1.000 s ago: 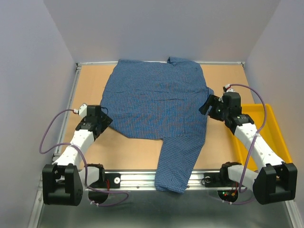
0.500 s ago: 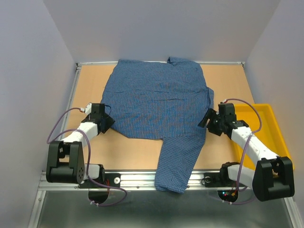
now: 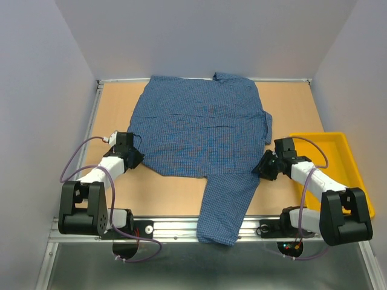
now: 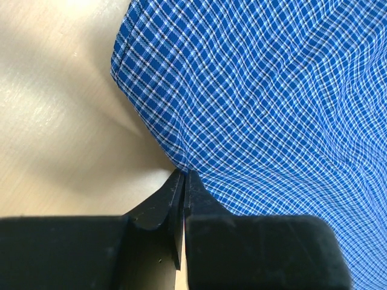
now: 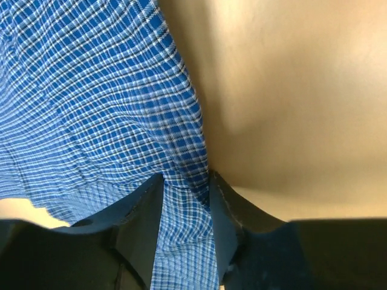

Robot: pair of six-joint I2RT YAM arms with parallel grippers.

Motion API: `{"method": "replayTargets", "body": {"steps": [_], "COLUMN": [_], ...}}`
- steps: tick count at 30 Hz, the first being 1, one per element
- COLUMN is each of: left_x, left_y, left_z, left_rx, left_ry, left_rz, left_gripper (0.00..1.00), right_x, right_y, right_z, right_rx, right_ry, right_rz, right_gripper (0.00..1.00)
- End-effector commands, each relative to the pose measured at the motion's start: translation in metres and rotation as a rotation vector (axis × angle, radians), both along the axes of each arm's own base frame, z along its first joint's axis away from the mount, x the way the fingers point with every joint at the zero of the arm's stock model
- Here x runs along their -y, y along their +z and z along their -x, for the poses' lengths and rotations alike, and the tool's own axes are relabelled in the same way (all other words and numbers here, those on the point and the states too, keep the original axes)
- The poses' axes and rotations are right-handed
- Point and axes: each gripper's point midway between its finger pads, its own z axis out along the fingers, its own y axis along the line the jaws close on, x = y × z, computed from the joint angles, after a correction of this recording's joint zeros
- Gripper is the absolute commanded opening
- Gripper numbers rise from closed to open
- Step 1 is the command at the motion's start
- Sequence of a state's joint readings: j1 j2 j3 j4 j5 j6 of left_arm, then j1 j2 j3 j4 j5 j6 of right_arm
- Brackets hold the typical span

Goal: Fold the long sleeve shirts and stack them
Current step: Fold the shirt

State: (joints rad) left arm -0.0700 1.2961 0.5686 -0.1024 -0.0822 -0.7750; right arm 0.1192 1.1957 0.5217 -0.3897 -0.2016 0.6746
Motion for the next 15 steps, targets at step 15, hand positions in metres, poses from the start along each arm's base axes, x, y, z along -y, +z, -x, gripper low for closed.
{"method": "replayTargets", "body": {"steps": [15], "left_x": [-0.043], "left_y": [0.067], "left_z": [0.004], "left_rx": [-0.014], "left_ry": [-0.036], "left_rz": [-0.280], "left_gripper": [0.11], "right_x": [-0.008], "right_y": [0.070], "right_z": [-0.013], "right_rx": [0.093], "right_ry": [0.058], "right_rz": [-0.024], "right_gripper": [0.01]}}
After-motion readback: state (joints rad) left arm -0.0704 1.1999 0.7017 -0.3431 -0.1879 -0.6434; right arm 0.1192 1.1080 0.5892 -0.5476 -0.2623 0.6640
